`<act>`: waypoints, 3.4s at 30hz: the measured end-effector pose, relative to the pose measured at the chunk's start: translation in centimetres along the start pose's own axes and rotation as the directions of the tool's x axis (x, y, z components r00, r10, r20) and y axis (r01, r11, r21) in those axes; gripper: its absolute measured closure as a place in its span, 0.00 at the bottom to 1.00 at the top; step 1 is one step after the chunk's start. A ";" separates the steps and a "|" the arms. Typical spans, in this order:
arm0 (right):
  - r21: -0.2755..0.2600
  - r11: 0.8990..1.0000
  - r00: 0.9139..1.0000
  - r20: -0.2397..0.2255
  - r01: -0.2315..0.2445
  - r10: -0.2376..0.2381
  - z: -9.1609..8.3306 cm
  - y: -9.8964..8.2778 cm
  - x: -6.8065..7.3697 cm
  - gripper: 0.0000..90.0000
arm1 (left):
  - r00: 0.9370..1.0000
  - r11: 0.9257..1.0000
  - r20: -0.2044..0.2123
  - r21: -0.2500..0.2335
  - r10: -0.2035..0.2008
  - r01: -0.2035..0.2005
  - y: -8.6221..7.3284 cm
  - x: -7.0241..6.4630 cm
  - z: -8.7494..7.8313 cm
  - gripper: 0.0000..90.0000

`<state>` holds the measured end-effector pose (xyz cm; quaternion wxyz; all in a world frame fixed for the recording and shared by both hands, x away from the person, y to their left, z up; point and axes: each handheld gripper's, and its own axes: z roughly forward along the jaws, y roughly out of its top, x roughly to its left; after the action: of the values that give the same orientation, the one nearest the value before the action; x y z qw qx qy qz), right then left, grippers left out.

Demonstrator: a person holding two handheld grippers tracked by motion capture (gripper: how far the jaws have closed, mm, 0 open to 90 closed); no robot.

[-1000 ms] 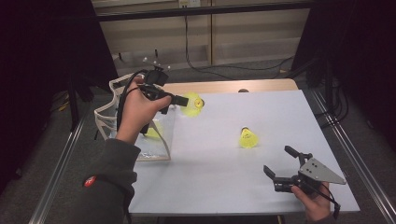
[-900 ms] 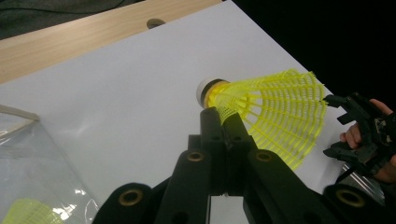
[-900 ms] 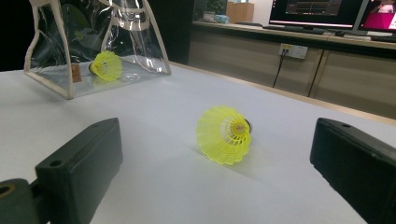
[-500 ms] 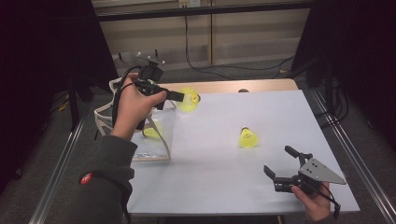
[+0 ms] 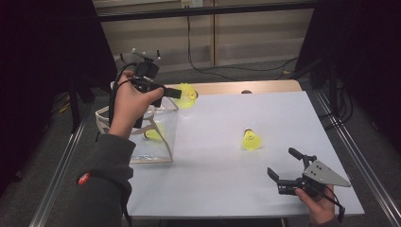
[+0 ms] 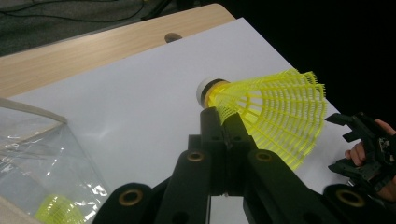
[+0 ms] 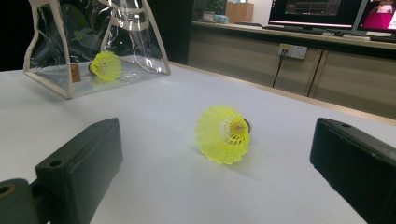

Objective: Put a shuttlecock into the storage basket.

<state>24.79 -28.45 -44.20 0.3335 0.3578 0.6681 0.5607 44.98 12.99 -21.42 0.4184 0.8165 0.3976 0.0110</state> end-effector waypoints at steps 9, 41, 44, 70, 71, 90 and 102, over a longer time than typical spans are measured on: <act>0.001 1.000 1.000 0.001 0.004 -0.004 -0.1 0.0 0.0 0.03 | 1.000 1.000 -0.023 -0.015 -0.020 0.020 0.0 0.6 -0.7 1.00; 0.004 1.000 1.000 0.004 0.005 -0.005 -0.2 0.0 -0.1 0.03 | 0.992 0.996 -0.101 -0.053 -0.074 0.069 -0.3 2.8 -3.3 1.00; 0.002 1.000 1.000 0.004 0.004 -0.004 -0.2 0.0 -0.1 0.03 | 0.991 0.995 -0.108 -0.059 -0.081 0.075 -0.3 3.0 -3.5 1.00; 0.001 1.000 1.000 0.005 0.001 -0.001 -0.2 0.0 0.0 0.03 | 0.979 0.990 -0.164 -0.087 -0.120 0.106 -0.9 4.6 -5.3 1.00; 0.000 1.000 1.000 0.004 0.002 -0.002 -0.2 0.0 -0.1 0.03 | 0.978 0.990 -0.165 -0.089 -0.125 0.111 -0.9 4.6 -5.3 1.00; 0.002 1.000 1.000 0.005 0.001 -0.001 -0.2 0.0 0.0 0.03 | 0.965 0.987 -0.217 -0.102 -0.146 0.126 -1.5 5.9 -6.6 1.00; 0.004 1.000 1.000 0.005 -0.002 0.002 -0.2 0.0 0.0 0.03 | 0.956 0.984 -0.242 -0.111 -0.165 0.142 -1.9 6.6 -6.8 1.00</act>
<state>24.60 -28.59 -44.19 0.3338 0.3604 0.6681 0.5588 45.86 22.60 -20.40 0.4020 0.7549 0.5085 0.0998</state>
